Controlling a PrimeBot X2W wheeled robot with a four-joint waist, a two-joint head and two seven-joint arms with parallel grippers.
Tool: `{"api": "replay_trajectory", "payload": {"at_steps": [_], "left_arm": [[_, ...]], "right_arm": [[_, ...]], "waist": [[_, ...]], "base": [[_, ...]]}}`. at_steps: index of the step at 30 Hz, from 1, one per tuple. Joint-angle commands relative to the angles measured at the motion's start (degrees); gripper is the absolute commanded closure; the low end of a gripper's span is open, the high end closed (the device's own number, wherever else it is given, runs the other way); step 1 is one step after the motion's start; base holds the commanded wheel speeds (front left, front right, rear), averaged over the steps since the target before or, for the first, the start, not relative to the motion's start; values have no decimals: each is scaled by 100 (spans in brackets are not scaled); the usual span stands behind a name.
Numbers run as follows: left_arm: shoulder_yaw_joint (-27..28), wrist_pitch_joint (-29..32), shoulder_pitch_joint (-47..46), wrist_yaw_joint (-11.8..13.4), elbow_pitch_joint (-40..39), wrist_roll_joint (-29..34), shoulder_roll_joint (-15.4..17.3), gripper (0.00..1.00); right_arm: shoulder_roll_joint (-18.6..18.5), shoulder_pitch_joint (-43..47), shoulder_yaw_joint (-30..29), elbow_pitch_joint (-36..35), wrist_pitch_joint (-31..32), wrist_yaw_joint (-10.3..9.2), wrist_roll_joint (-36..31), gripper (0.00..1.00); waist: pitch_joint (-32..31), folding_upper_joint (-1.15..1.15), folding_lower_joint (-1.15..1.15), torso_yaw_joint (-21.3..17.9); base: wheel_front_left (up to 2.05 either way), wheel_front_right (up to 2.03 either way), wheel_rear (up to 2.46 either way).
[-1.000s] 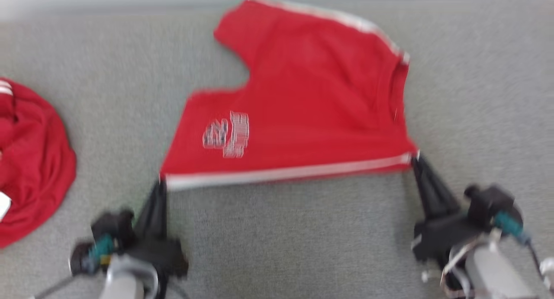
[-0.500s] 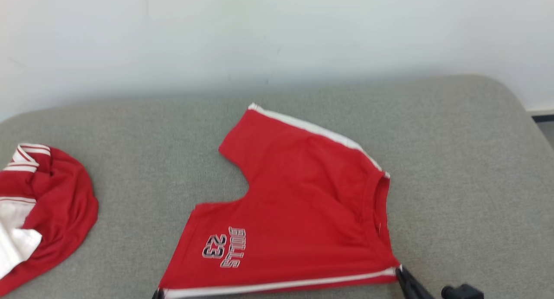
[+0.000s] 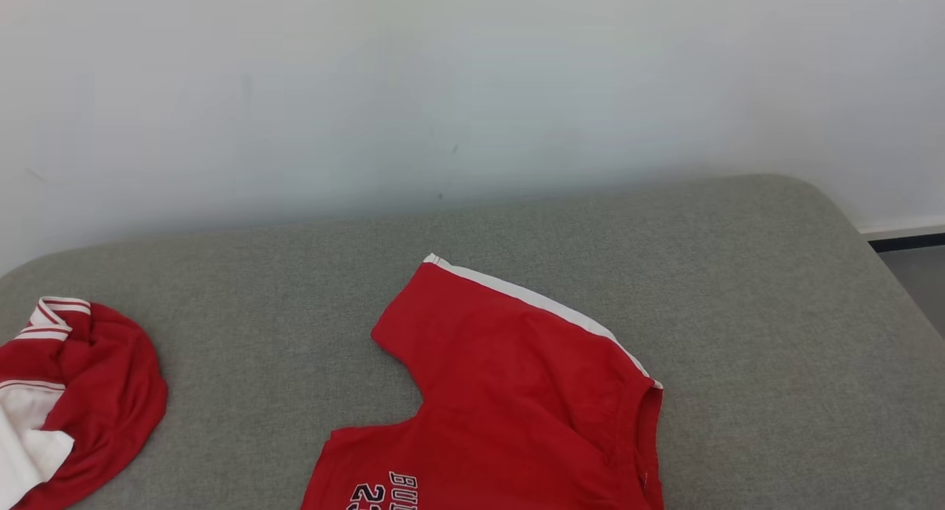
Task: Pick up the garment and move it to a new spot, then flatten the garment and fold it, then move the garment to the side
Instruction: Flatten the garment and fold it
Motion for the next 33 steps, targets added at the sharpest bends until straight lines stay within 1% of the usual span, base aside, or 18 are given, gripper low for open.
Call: {"api": "replay_trajectory", "payload": {"at_steps": [1,4,7,8,11,12,15,18,20,25,28,33], "left_arm": [[52,-19,-88,25,-167,-17,95,100],[37,-19,-378,23,-513,48,166,100],[-127,-19,-768,22,-826,109,307,100],[-127,-19,-768,22,-826,109,307,100],[-455,-19,-1316,21,-846,147,542,100],[-838,-19,-1770,21,-649,160,808,100],[-1466,41,-2651,21,-270,92,1281,100],[-2095,315,-3402,21,35,-63,1566,100],[-2426,494,-3878,21,185,-156,1750,100],[-3194,758,-4873,22,509,-465,2002,100],[-3563,773,-5428,22,662,-685,2126,100],[-4101,827,-6175,22,825,-944,2222,100]], "right_arm": [[-36,-28,-62,-129,-27,-25,81,100],[32,-174,-55,-413,-28,-25,214,100],[151,-345,-128,-727,-27,-23,476,100],[151,-345,-128,-727,-27,-23,476,100],[255,-539,-233,-930,-27,-21,792,100],[364,-715,-362,-982,-27,-21,1073,100],[468,-1099,-503,-1042,-28,-20,1338,100],[585,-1412,-716,-974,-27,-21,1390,100],[739,-1606,-868,-891,-28,-21,1390,100],[1019,-1988,-1111,-671,-28,-21,1230,100],[1153,-2183,-1276,-625,-28,-21,1167,100],[1324,-2513,-1394,-568,-28,-21,1170,100]], "waist": [[63,1,1,-71],[187,1,1,-143],[352,1,1,-221],[352,1,1,-221],[541,1,1,-308],[726,1,1,-381],[1078,1,1,-507],[1358,1,1,-615],[1496,1,1,-687],[1748,1,1,-813],[1888,1,1,-873],[2165,1,1,-999]], "base": [[0,0,0],[0,0,0],[0,0,0],[0,0,0],[0,0,0],[0,0,0],[0,0,0],[0,0,0],[0,0,0],[0,0,0],[0,0,0],[0,0,0]]}}
